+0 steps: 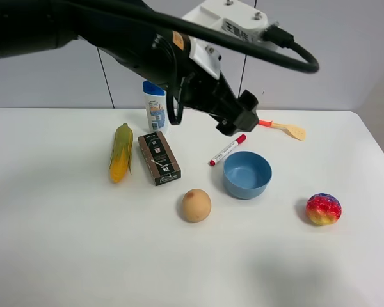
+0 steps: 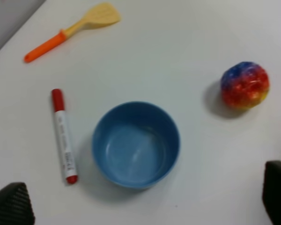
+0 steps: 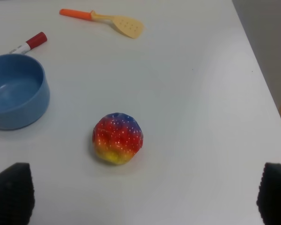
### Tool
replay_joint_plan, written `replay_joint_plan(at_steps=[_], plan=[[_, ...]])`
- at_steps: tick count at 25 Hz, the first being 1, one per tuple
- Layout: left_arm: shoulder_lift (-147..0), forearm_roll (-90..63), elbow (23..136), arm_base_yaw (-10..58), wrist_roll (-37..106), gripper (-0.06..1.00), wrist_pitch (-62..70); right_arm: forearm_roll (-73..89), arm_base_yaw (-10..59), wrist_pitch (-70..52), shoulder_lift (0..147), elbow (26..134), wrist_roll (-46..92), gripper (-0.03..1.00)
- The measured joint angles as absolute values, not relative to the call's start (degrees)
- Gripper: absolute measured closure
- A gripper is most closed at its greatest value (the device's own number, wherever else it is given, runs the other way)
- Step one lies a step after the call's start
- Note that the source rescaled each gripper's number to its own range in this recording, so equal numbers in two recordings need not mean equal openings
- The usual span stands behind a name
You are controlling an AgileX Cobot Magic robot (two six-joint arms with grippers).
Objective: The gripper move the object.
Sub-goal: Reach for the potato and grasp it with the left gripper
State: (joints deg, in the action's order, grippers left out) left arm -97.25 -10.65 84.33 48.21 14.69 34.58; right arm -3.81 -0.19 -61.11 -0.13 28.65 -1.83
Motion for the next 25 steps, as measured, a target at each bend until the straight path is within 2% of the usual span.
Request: replay_joint_plan(at_steps=[10,20,25], plan=[[-102.9,-7.1,85.0,51.8,14.3,-0.06,37.7,-3.8,-0.2,-61.1,-0.1,28.6,-1.8,-0.03],[-110.6,-4.6,85.0,51.8,14.3,-0.06,42.9,-3.8,-0.2,-61.1,-0.1,28.6,-1.8,-0.03],[-114.2,-4.6,85.0,49.1,14.2,-0.06,42.9,-3.8,-0.2,-61.1,-0.1,28.6,-1.8,-0.03]])
